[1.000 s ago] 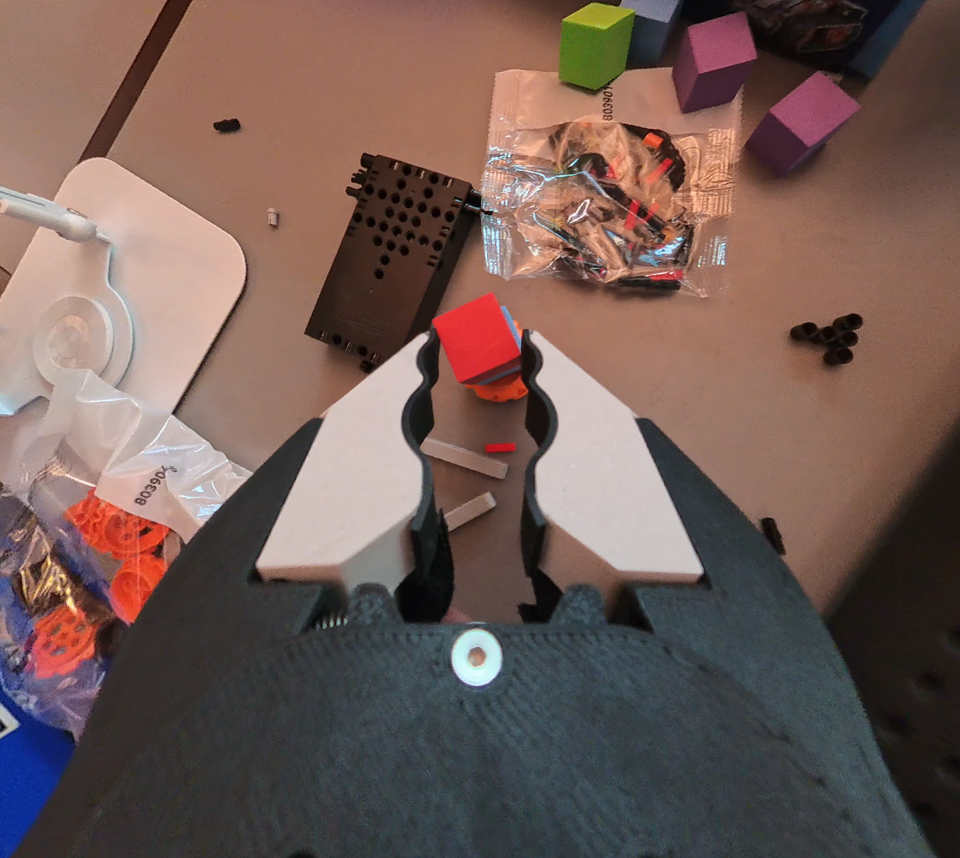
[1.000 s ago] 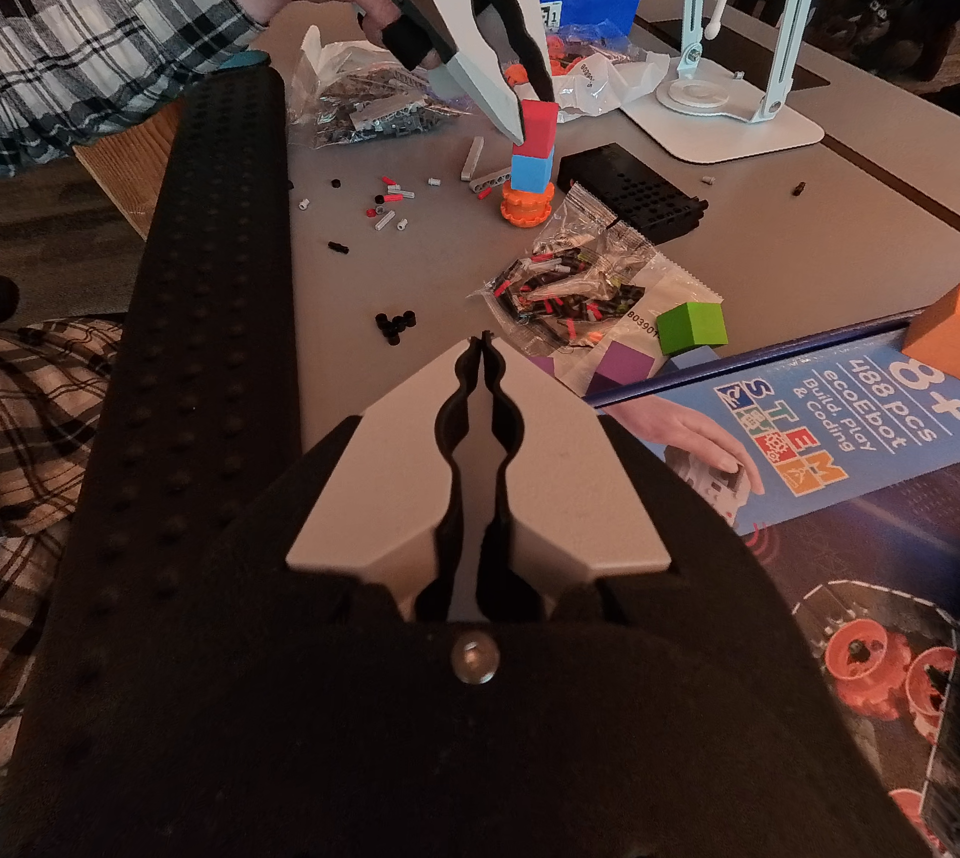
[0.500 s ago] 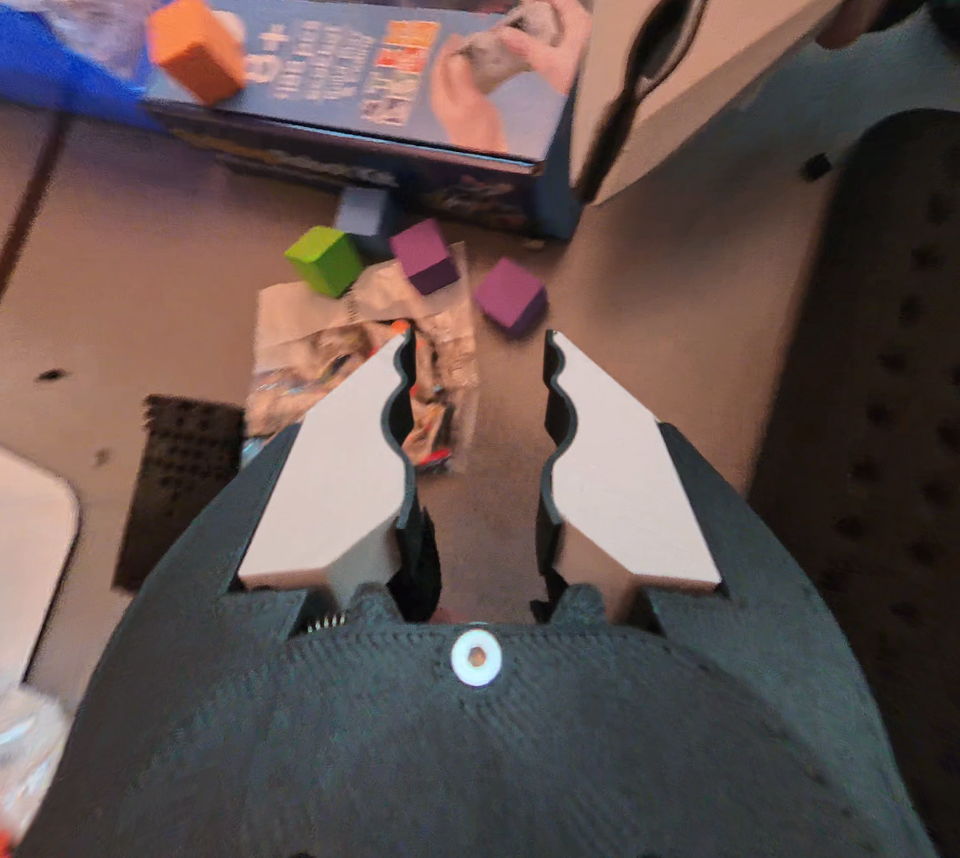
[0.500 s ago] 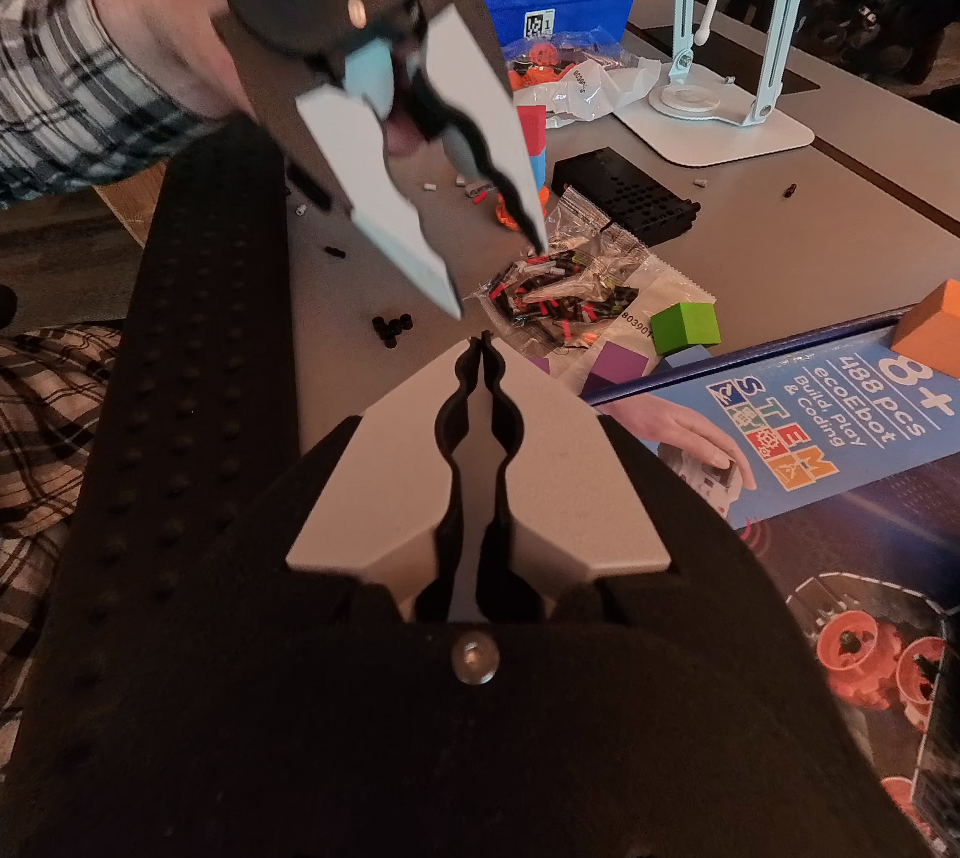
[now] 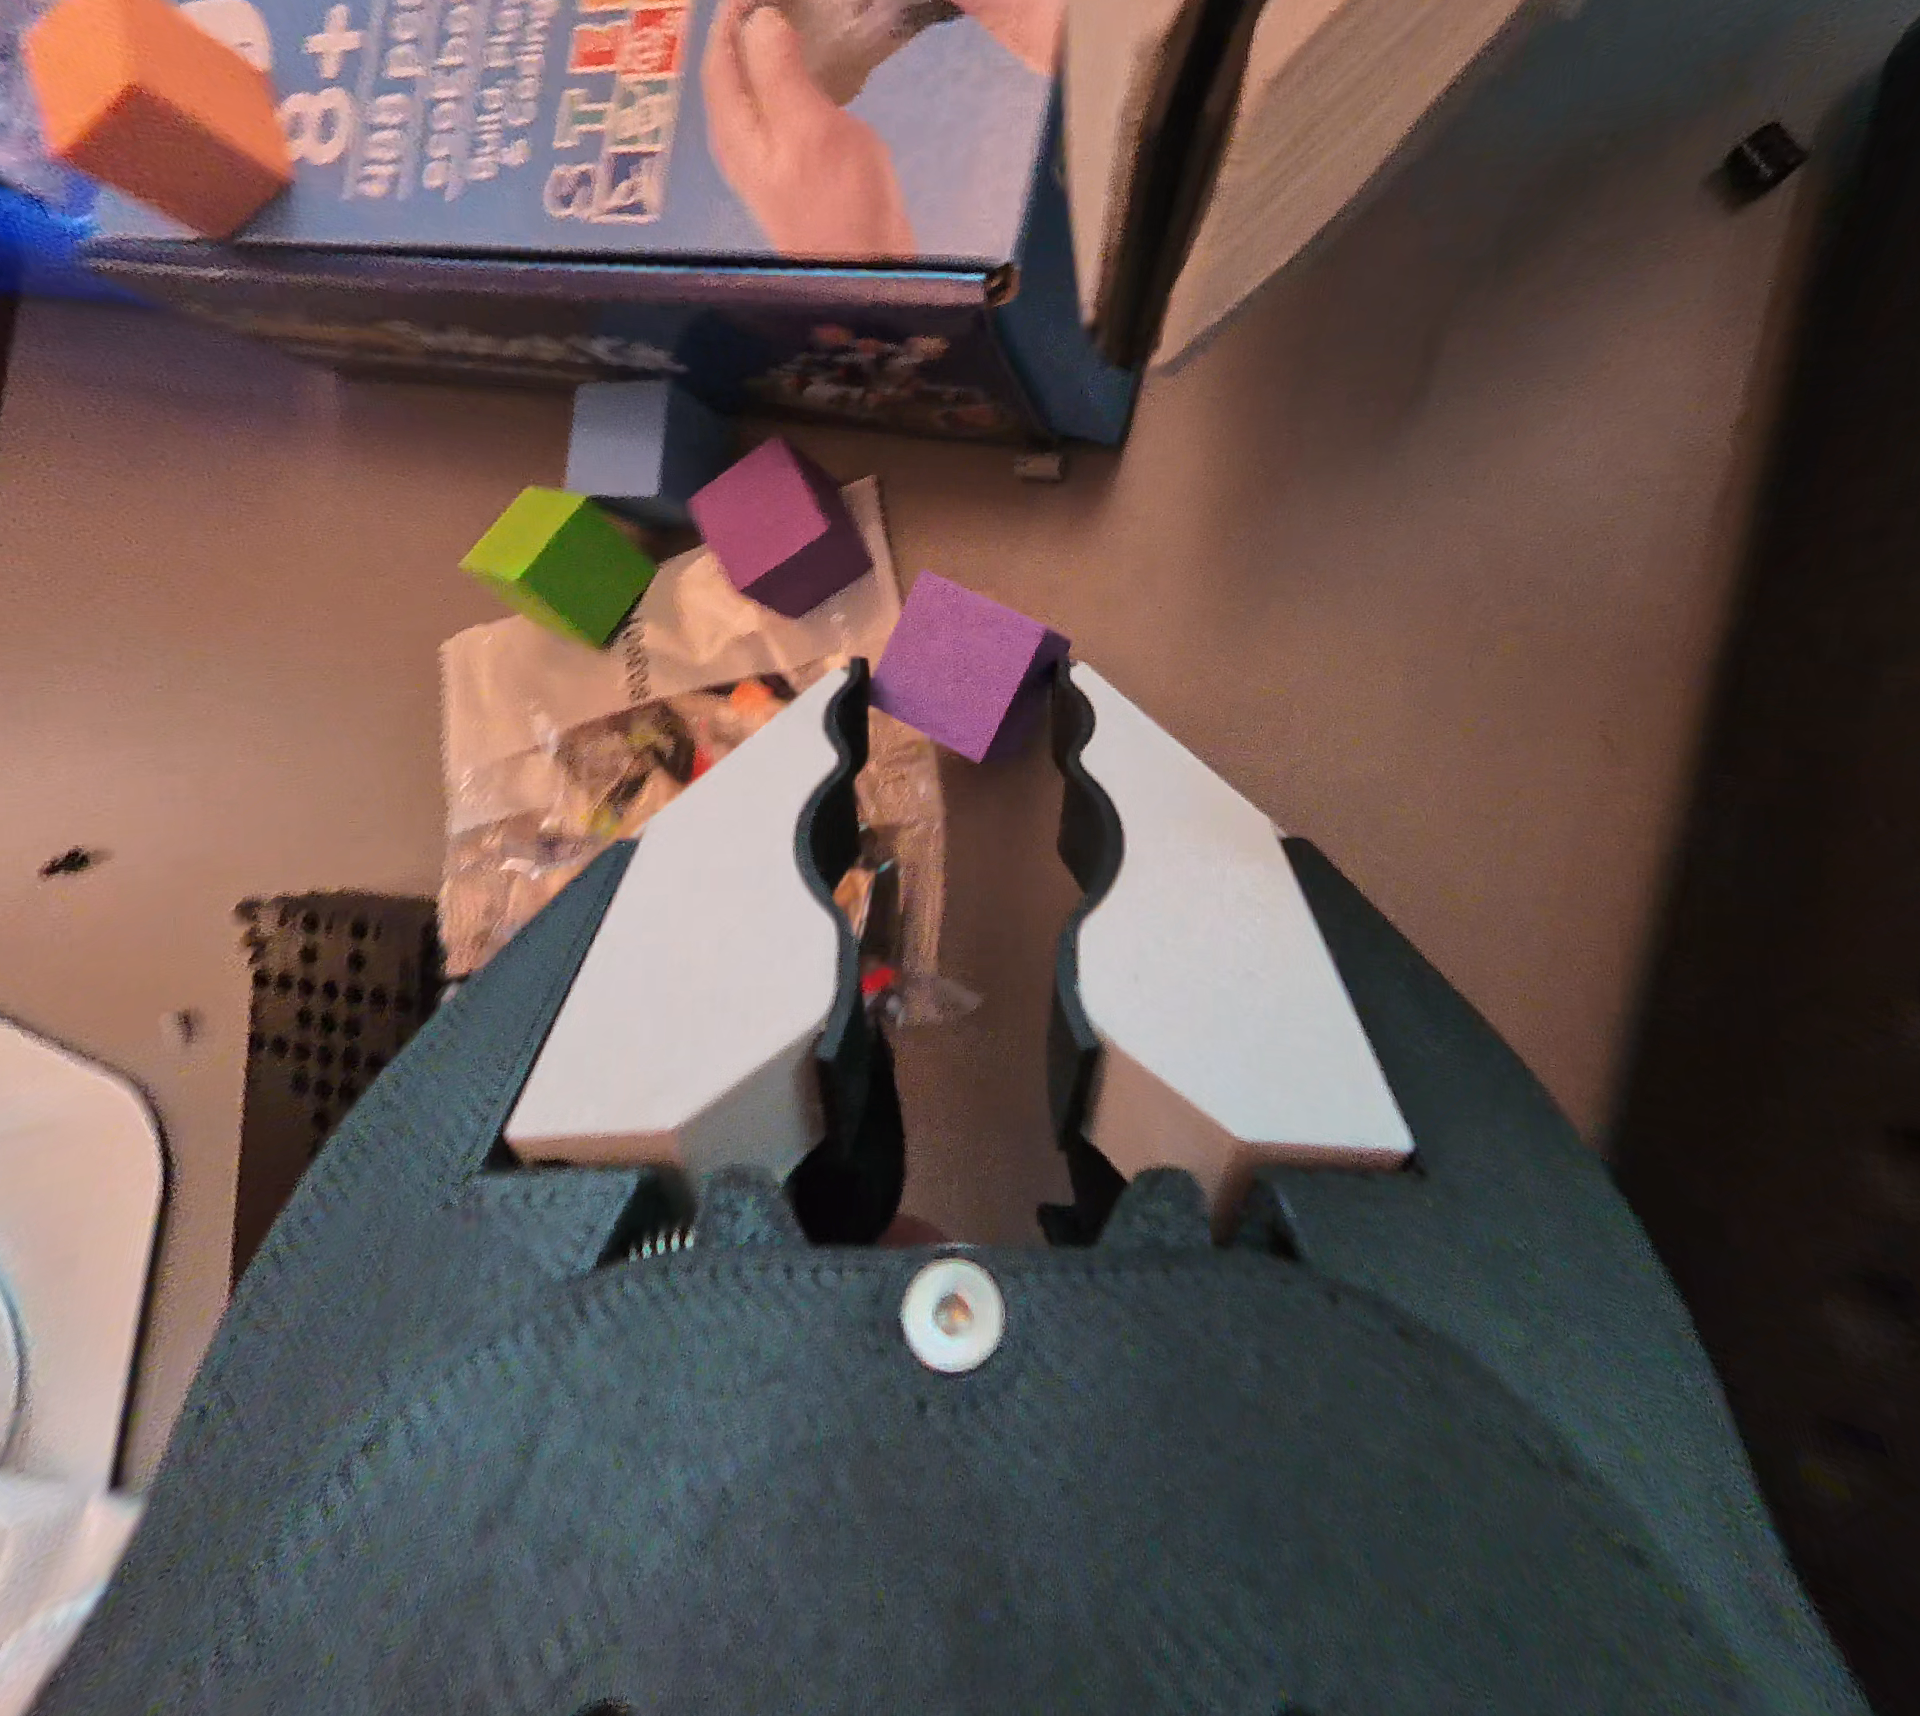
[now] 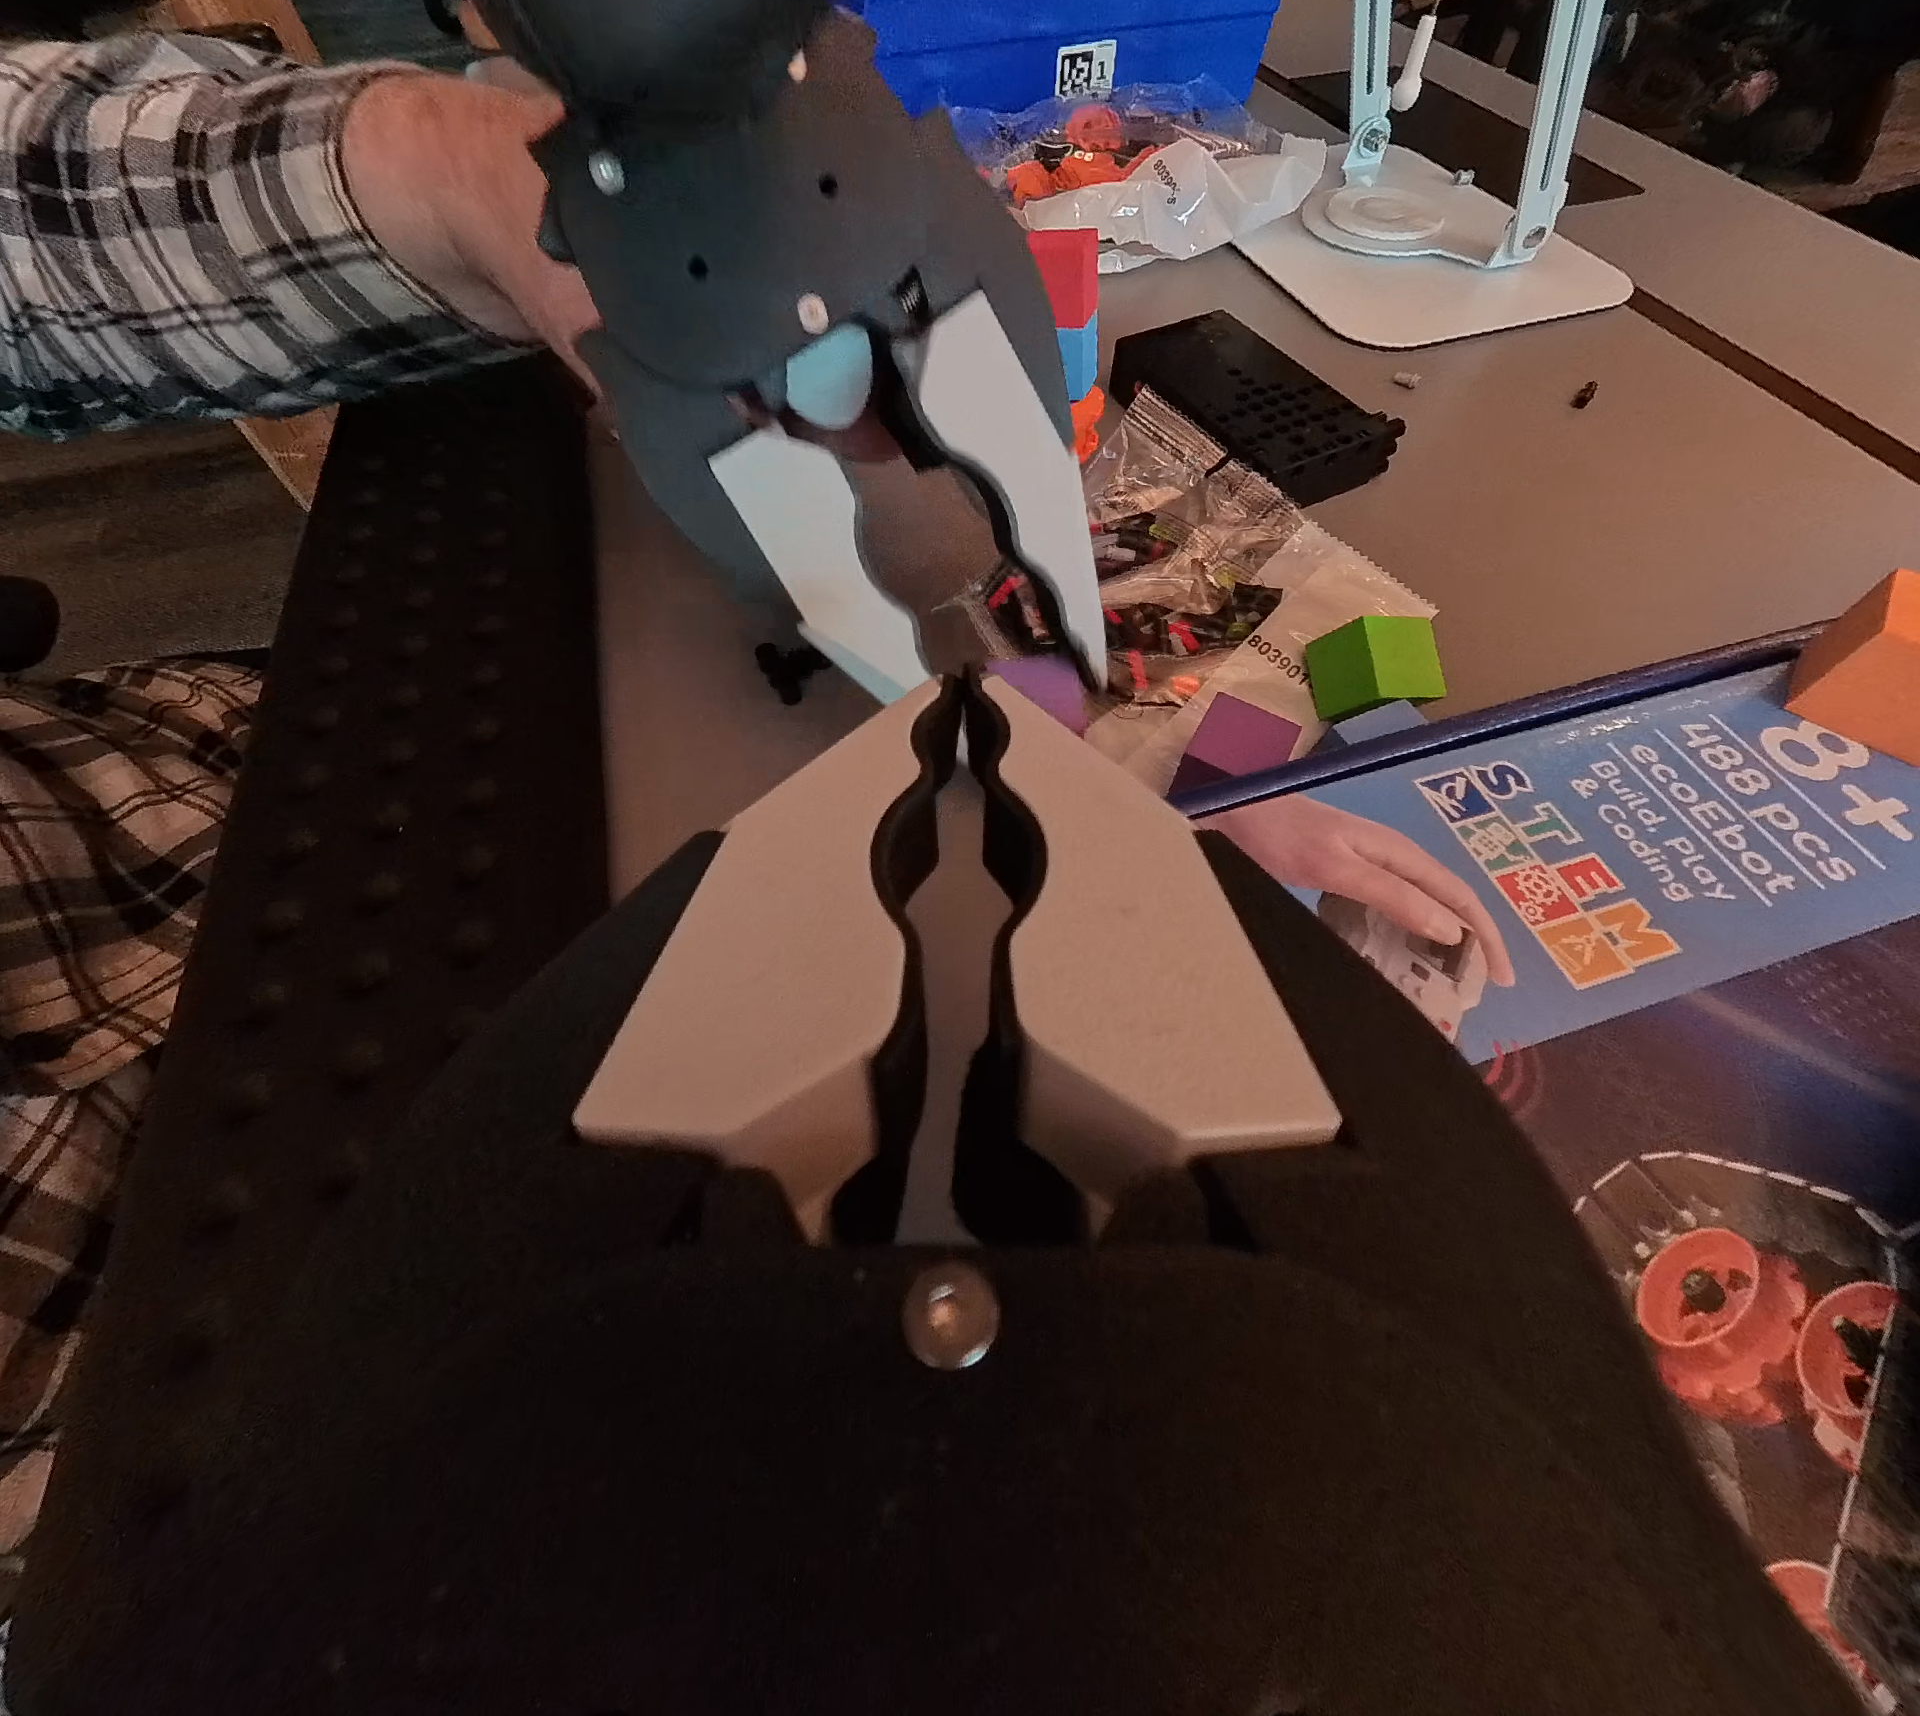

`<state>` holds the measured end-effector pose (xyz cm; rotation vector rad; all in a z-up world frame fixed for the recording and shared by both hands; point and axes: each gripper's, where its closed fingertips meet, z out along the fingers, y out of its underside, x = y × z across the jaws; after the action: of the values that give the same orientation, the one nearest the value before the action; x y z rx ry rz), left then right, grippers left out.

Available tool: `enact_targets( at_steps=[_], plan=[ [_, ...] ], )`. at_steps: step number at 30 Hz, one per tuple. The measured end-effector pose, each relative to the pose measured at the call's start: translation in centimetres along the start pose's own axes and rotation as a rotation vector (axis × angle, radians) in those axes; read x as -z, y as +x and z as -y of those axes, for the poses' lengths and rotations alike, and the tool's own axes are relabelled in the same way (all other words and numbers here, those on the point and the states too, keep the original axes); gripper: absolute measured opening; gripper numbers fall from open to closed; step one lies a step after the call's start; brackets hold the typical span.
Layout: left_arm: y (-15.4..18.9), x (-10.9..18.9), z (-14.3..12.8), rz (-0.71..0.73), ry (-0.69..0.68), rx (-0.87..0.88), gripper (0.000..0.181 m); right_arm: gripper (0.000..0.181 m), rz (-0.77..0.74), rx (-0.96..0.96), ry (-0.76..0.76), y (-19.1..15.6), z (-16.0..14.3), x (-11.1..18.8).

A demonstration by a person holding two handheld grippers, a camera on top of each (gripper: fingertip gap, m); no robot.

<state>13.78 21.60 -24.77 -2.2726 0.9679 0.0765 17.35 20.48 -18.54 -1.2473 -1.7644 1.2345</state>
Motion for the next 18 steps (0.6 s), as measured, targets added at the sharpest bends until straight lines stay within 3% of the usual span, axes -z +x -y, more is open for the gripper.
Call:
enact_targets(
  at_steps=[4, 9, 13, 18],
  plan=[
    [-3.0, 5.0, -1.1, 0.106, 0.037, 0.083, 0.034, 0.0, 0.003, 0.001, 0.002, -0.1, 0.0, 0.0],
    [-8.4, 10.5, -5.6, 0.256, -0.032, 0.223, 0.033, 0.0, 0.008, 0.004, -0.002, -0.2, 0.0, -0.1],
    [-10.3, 12.1, -7.7, 0.296, -0.064, 0.259, 0.033, 0.0, 0.007, 0.002, -0.002, -0.2, 0.0, -0.1],
    [-11.3, 12.1, -9.0, 0.306, -0.082, 0.28, 0.033, 0.0, 0.006, 0.0, -0.003, -0.1, -0.1, -0.1]
  ],
)
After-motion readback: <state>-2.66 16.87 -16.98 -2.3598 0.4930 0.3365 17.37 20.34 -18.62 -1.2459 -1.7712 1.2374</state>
